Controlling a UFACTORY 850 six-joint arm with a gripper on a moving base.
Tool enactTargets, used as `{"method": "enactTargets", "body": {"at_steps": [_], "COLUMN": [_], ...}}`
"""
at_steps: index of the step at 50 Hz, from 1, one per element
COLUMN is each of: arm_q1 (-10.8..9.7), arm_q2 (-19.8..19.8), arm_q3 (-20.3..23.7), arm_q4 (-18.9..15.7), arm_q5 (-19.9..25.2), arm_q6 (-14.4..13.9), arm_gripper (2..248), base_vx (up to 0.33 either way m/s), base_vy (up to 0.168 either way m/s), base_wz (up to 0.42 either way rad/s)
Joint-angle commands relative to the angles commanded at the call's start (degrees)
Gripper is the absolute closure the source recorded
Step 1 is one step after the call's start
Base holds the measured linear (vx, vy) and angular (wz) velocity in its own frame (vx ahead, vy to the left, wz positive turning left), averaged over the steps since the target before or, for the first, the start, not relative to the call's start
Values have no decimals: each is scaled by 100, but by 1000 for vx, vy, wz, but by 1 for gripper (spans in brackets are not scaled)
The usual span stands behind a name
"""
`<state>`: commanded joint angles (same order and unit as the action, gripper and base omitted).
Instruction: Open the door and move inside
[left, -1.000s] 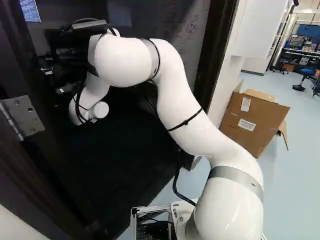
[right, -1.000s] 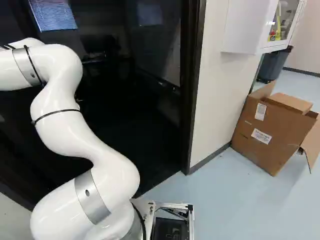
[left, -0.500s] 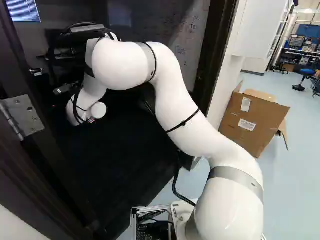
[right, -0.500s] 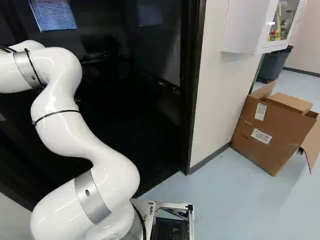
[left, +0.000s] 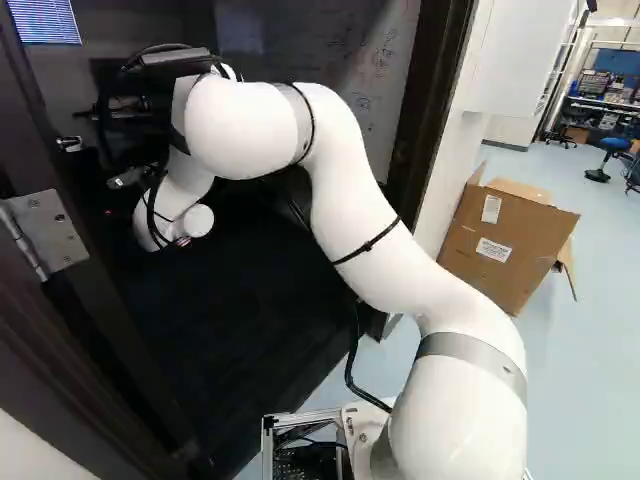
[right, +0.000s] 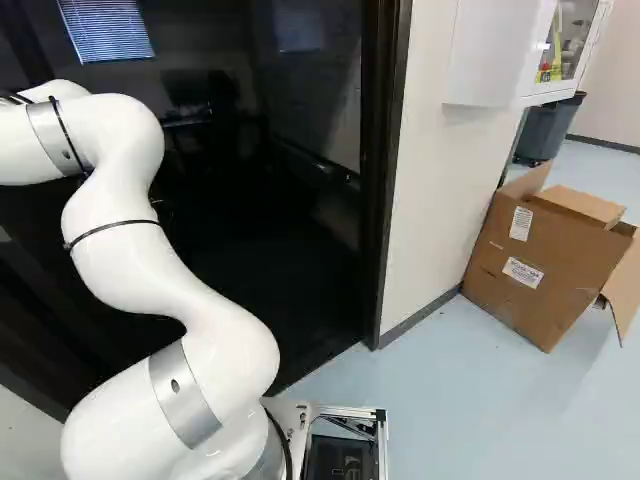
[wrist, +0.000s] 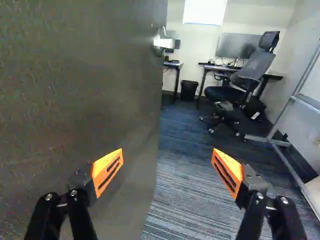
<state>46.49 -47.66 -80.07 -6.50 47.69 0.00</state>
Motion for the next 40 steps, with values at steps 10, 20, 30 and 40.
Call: {"method": "enactTargets", "body": {"at_steps": [10,20,30,40], "arm_q1": [-24,-78,-161,-259], "arm_q2": [56,183,365,554], "arm_q3": [81,262,520,788], "arm_q4": [0,0,0,0], "arm_q5": [0,0,0,0], "arm_q6": [0,0,0,0], "arm_gripper": [3,3,3,3], "base_vx": [0,0,0,0], "base_vy": [0,0,0,0], "base_wz": [0,0,0,0]}}
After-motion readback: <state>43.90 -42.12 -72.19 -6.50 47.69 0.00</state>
